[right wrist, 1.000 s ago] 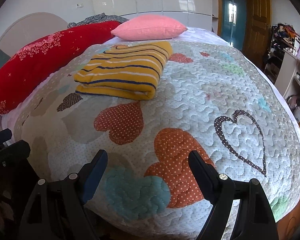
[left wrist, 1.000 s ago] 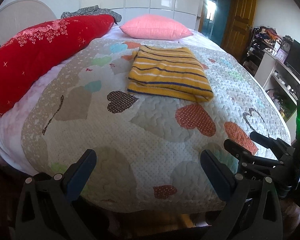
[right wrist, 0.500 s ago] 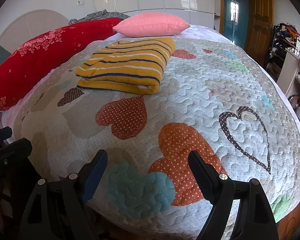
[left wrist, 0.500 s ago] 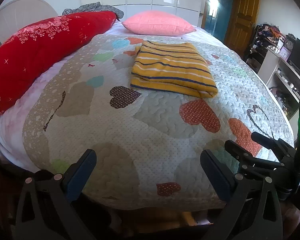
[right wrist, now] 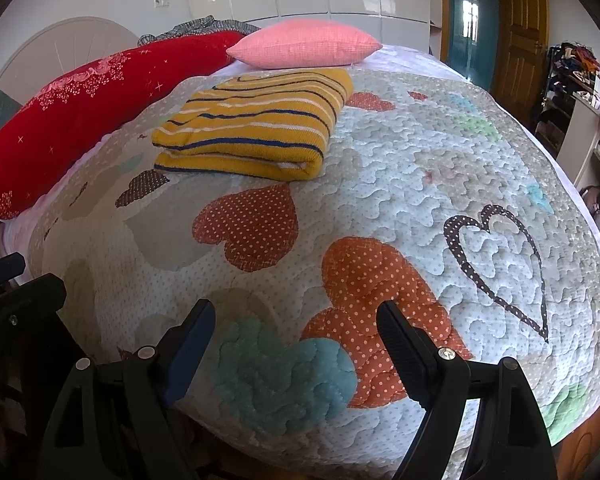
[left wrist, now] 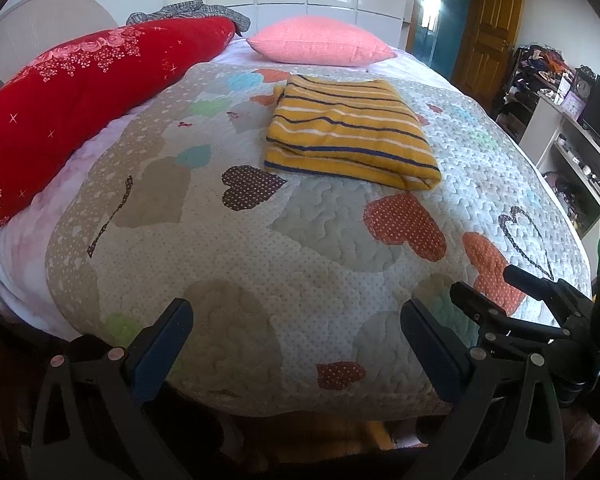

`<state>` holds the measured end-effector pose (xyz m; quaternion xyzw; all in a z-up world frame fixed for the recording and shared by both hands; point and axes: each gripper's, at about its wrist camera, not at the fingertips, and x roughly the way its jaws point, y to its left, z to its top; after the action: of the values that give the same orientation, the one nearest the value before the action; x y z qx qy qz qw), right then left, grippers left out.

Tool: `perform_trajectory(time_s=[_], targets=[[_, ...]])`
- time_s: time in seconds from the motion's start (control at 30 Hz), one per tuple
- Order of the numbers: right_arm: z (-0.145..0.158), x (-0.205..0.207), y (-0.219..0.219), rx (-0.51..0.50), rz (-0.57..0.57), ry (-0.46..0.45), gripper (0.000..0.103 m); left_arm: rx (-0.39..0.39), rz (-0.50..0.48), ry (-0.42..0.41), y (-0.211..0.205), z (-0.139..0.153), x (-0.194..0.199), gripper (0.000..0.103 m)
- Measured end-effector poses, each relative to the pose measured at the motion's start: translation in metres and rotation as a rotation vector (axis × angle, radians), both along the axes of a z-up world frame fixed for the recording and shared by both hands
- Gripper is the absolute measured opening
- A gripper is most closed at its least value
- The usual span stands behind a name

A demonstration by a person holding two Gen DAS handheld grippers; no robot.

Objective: Fold small clothes

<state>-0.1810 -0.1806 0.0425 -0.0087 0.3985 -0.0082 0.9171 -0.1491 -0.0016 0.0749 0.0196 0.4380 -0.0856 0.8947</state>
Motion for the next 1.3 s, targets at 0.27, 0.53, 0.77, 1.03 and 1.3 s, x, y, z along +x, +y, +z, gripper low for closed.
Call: perform_trajectory(time_s=[0.27, 0.53, 0.77, 1.03, 1.3], targets=[[-0.002, 0.000, 0.001, 0.004, -0.002, 0.004, 0.087, -0.004, 0.000, 0.006, 0.000, -0.001, 0.001, 0.103], [-0.004, 0.001, 0.001, 0.003, 0.003, 0.010, 0.087, -0.006, 0.003, 0.020, 0.001, -0.004, 0.003, 0.103], [-0.006, 0.002, 0.001, 0.006, 0.003, 0.019, 0.087, -0.007, 0.007, 0.034, 0.002, -0.006, 0.005, 0.103], [-0.007, 0.003, 0.000, 0.006, 0.009, 0.023, 0.087, -0.009, 0.008, 0.047, 0.001, -0.009, 0.006, 0.103], [-0.008, 0.003, -0.001, 0.013, 0.005, 0.029, 0.087, -0.010, 0.010, 0.055, 0.001, -0.010, 0.006, 0.103]])
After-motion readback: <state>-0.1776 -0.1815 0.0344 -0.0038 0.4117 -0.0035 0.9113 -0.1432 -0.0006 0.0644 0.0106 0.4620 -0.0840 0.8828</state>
